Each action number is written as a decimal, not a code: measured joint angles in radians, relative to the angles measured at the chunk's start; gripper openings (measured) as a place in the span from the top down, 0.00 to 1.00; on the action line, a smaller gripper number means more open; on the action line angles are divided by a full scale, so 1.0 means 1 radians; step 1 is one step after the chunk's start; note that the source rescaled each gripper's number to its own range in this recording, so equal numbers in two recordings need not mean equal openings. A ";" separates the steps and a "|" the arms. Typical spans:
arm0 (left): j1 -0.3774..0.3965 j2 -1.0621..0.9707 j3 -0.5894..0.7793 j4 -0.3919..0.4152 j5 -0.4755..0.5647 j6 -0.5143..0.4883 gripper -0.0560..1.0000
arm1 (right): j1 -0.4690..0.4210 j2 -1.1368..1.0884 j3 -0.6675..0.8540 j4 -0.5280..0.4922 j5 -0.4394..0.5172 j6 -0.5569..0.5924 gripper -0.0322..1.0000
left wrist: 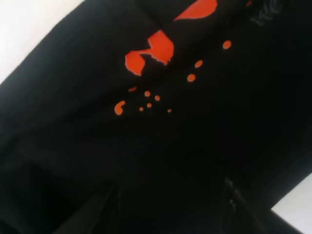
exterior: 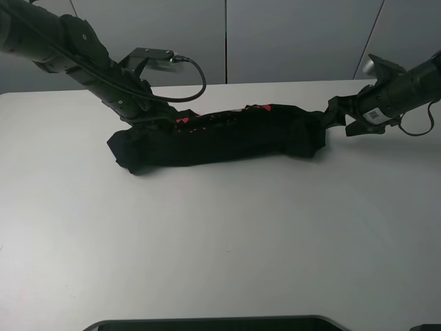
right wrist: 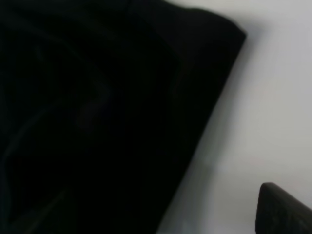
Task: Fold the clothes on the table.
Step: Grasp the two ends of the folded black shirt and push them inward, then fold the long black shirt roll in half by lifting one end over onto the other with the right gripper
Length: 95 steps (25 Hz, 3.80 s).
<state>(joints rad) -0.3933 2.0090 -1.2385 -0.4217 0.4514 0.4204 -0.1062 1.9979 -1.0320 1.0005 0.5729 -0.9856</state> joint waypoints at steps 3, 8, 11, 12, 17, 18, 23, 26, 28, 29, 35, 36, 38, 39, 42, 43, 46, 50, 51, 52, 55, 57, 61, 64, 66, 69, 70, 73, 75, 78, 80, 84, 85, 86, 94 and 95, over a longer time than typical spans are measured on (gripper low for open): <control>0.000 0.013 0.000 -0.006 0.000 0.000 0.33 | 0.000 0.005 0.000 0.084 0.037 -0.064 0.19; 0.000 0.048 0.000 -0.011 0.005 0.000 0.33 | 0.000 0.006 0.000 0.178 0.096 -0.140 0.19; 0.000 0.079 0.000 -0.011 0.000 0.000 0.33 | 0.000 0.022 0.000 0.190 0.102 -0.150 0.19; 0.000 0.091 0.000 -0.011 -0.008 0.000 0.33 | 0.000 0.029 0.000 0.190 0.102 -0.152 0.19; 0.000 0.129 0.000 0.000 -0.046 0.000 0.33 | 0.000 0.080 0.000 0.215 0.116 -0.167 0.19; 0.000 0.131 -0.002 0.008 -0.048 0.000 0.33 | 0.000 0.093 0.000 0.227 0.123 -0.177 0.19; -0.002 0.149 -0.012 0.030 -0.050 0.000 0.33 | 0.009 0.128 -0.002 0.296 0.170 -0.226 0.19; -0.002 0.149 -0.012 0.034 -0.054 0.000 0.33 | 0.037 0.142 -0.005 0.322 0.189 -0.244 0.19; -0.002 0.150 -0.013 0.036 -0.056 0.000 0.33 | 0.062 0.148 -0.007 0.327 0.201 -0.252 0.19; -0.002 0.150 -0.014 0.036 -0.056 0.000 0.33 | 0.077 0.151 -0.007 0.327 0.203 -0.255 0.19; -0.002 0.150 -0.016 0.036 -0.058 0.000 0.33 | 0.139 0.154 -0.009 0.333 0.198 -0.255 0.23; -0.002 0.150 -0.016 0.036 -0.058 0.000 0.33 | 0.141 0.158 -0.009 0.340 0.191 -0.255 0.28; -0.002 0.150 -0.016 0.036 -0.058 0.000 0.33 | 0.141 0.160 -0.009 0.342 0.161 -0.263 0.48; -0.002 0.150 -0.016 0.036 -0.056 0.000 0.33 | 0.141 0.165 -0.009 0.340 0.146 -0.277 0.63; -0.002 0.152 -0.019 0.039 -0.047 0.000 0.33 | 0.141 0.169 -0.009 0.343 0.135 -0.345 0.83; -0.002 0.152 -0.019 0.039 -0.045 0.000 0.33 | 0.141 0.169 -0.009 0.343 0.133 -0.361 0.83; -0.002 0.153 -0.021 0.047 -0.036 0.002 0.33 | 0.143 0.169 -0.009 0.343 0.122 -0.375 0.83; -0.002 0.153 -0.023 0.064 -0.025 0.009 0.33 | 0.148 0.135 -0.009 0.246 0.046 -0.308 0.83; -0.002 0.153 -0.025 0.067 -0.022 0.010 0.33 | 0.148 0.121 -0.007 0.196 0.017 -0.272 0.83; -0.002 0.153 -0.025 0.074 -0.020 0.011 0.33 | 0.148 0.103 -0.007 0.133 -0.021 -0.224 0.83; -0.005 0.155 -0.029 0.085 -0.014 0.011 0.33 | 0.148 0.048 -0.007 -0.068 -0.091 -0.055 0.83; -0.005 0.155 -0.029 0.086 -0.012 0.015 0.33 | 0.154 0.012 -0.007 -0.178 -0.101 0.043 0.83; -0.006 0.155 -0.029 0.086 0.003 0.034 0.33 | 0.158 -0.046 -0.007 -0.275 -0.099 0.129 0.83; -0.006 0.155 -0.031 0.078 0.023 0.073 0.33 | 0.158 -0.079 -0.007 -0.286 -0.093 0.140 0.83; -0.006 0.155 -0.031 0.065 0.036 0.096 0.33 | 0.158 -0.102 -0.007 -0.293 -0.083 0.141 0.83; -0.006 0.149 -0.031 -0.014 0.071 0.205 0.33 | 0.158 -0.131 -0.007 -0.312 -0.065 0.144 0.83; -0.006 0.143 -0.029 -0.068 0.095 0.262 0.33 | 0.158 -0.135 -0.007 -0.329 -0.064 0.149 0.83; -0.006 0.126 -0.012 -0.237 0.157 0.404 0.33 | 0.156 -0.142 -0.007 -0.442 -0.068 0.236 0.83; -0.006 0.107 -0.004 -0.317 0.181 0.480 0.33 | 0.154 -0.142 -0.007 -0.586 -0.074 0.353 0.83; -0.006 0.070 -0.002 -0.363 0.181 0.539 0.33 | 0.150 -0.148 -0.007 -0.841 -0.058 0.570 0.83; -0.006 0.059 -0.002 -0.371 0.181 0.562 0.33 | 0.149 -0.162 -0.007 -0.950 -0.029 0.668 0.83; -0.006 0.059 -0.002 -0.422 0.198 0.596 0.33 | 0.147 -0.218 -0.006 -1.001 0.000 0.719 0.83; -0.006 0.059 -0.007 -0.443 0.217 0.613 0.33 | 0.147 -0.238 -0.006 -1.008 0.003 0.721 0.83; -0.006 0.055 -0.014 -0.464 0.235 0.628 0.33 | 0.147 -0.260 -0.006 -1.011 0.008 0.721 0.83; -0.006 -0.119 -0.165 -0.540 0.292 0.680 0.33 | 0.285 -0.388 -0.006 -1.011 0.059 0.705 0.83; -0.006 -0.152 -0.186 -0.540 0.292 0.680 0.33 | 0.325 -0.389 -0.006 -1.007 0.059 0.703 0.83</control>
<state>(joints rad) -0.3988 1.8568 -1.4242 -0.9616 0.7433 1.1009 0.2187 1.6088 -1.0376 -0.0064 0.6323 -0.2829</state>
